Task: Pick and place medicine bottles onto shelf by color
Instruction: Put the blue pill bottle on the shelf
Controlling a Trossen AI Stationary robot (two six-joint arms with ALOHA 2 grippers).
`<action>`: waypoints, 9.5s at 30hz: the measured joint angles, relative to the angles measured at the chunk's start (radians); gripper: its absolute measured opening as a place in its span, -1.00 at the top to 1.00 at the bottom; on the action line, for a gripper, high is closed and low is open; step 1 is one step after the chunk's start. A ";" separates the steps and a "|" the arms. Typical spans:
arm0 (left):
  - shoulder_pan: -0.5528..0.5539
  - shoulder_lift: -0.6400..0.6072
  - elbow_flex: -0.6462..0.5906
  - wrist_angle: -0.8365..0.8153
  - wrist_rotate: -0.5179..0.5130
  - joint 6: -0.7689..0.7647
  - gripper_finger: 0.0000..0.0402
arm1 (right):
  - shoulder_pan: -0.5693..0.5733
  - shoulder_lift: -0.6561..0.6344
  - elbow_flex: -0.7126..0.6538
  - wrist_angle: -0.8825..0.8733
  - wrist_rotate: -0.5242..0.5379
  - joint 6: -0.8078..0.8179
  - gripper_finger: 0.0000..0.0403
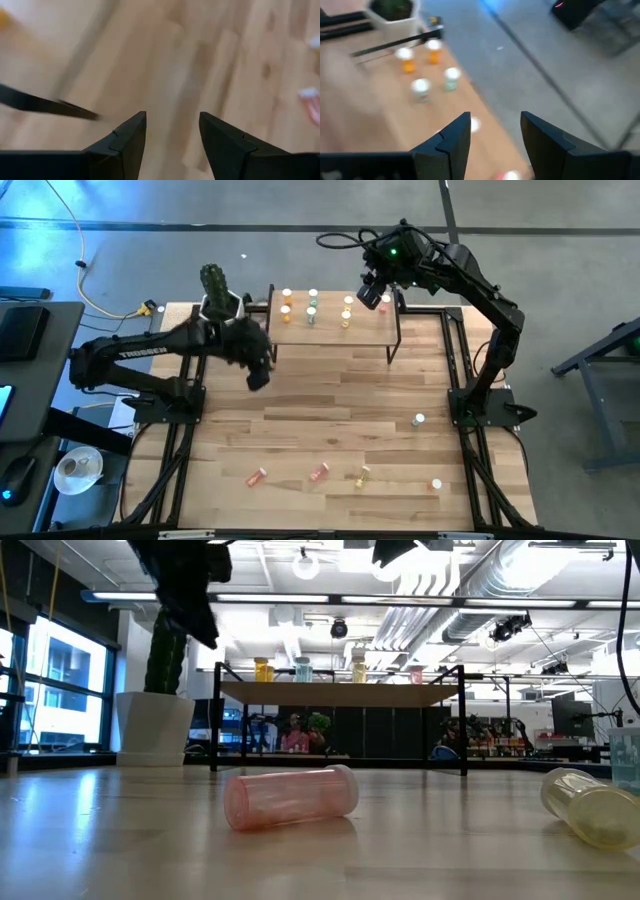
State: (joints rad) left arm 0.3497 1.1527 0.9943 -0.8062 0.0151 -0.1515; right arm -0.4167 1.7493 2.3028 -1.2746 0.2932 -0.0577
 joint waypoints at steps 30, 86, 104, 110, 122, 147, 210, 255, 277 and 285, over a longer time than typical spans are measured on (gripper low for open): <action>-0.653 0.001 -0.079 0.000 -0.254 -0.502 0.14 | 0.589 -0.237 -0.718 -0.103 0.048 0.593 0.19; -0.684 0.001 -0.079 0.000 -0.292 -0.500 0.14 | 0.785 -0.601 -1.600 0.249 -0.186 1.534 0.19; -0.684 0.001 -0.079 0.002 -0.292 -0.500 0.14 | 0.785 -0.555 -1.600 0.289 -0.217 1.519 0.23; -0.684 0.001 -0.079 0.002 -0.292 -0.500 0.14 | 0.785 -0.555 -1.600 0.289 -0.223 1.519 0.27; -0.684 0.001 -0.079 0.003 -0.292 -0.500 0.14 | 0.784 -0.557 -1.599 0.289 -0.223 1.516 0.51; -0.621 0.001 -0.079 0.003 -0.575 -0.316 0.14 | 0.670 -0.557 -1.315 0.521 -0.137 1.174 0.51; -0.050 0.018 -0.079 0.335 -0.383 0.199 0.14 | 0.034 0.280 0.010 -0.044 -0.426 -0.037 0.51; 0.045 0.212 -0.079 0.922 -0.051 0.279 0.14 | 0.053 0.281 0.053 -0.036 -0.645 -0.150 0.51; 0.051 0.212 -0.079 0.924 -0.051 0.294 0.38 | 0.053 0.281 0.053 -0.037 -0.641 -0.134 0.51; 0.052 0.212 -0.079 0.924 -0.053 0.295 0.54 | 0.053 0.281 0.053 -0.037 -0.620 -0.180 0.51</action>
State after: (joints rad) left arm 0.4015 1.3651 0.9154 0.1173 -0.0380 0.1430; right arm -0.3641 2.0300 2.3558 -1.3121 -0.3269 -0.2376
